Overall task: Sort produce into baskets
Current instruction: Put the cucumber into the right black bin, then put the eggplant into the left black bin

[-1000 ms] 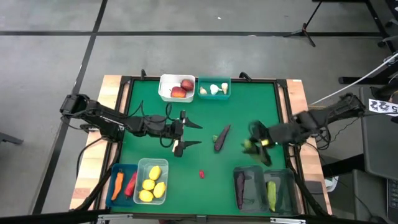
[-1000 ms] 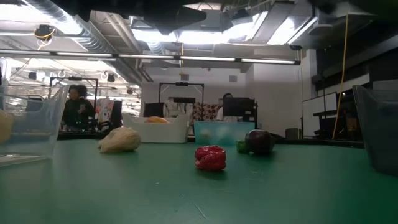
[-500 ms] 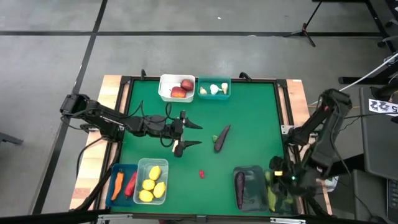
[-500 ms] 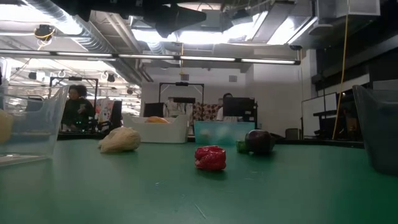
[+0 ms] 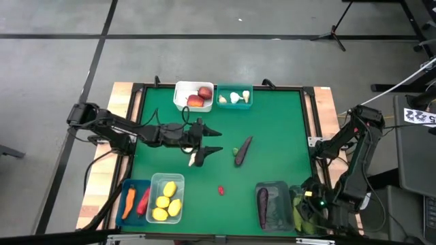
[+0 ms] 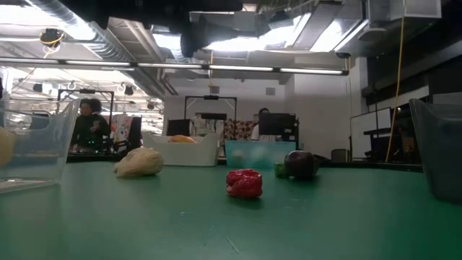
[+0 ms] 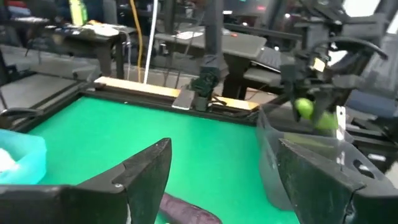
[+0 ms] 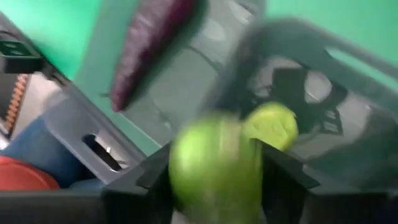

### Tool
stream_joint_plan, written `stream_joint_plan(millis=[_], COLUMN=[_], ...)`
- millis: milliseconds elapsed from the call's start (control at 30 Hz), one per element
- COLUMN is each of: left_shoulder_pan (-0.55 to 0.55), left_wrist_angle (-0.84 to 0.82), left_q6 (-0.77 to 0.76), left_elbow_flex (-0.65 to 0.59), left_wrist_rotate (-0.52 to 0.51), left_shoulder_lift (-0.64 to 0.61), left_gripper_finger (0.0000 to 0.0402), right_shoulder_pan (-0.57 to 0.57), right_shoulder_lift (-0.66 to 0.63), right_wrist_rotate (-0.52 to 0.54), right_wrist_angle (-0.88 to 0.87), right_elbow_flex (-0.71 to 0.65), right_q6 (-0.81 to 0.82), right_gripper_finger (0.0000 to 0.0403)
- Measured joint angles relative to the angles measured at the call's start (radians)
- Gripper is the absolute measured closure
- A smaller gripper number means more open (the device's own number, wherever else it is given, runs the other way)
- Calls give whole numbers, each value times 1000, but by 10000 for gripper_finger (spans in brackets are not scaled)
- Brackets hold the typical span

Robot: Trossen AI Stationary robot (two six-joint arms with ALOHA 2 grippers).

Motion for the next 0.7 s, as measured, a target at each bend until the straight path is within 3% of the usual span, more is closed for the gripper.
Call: stream_joint_plan(millis=[200,367,533,700], left_shoulder_pan=[40,54,54,52], left_wrist_angle=[9,0,-76,-247], left_q6=[-41,-40,-18,-42], left_elbow_flex=[4,54,213,406], left_wrist_rotate=[0,0,-13,-142], left_shoulder_lift=[28,84,232,403], left_gripper_finger=[121,121,121,121], right_shoulder_pan=[7,7,7,6], right_shoulder_lift=[10,10,10,10], right_wrist_rotate=[-49,-82,-82,-57], right_wrist_angle=[-29,-48,-68,-69], right_elbow_flex=[0,0,0,0], right_q6=[46,33,27,26], right_gripper_finger=[176,163,162,162])
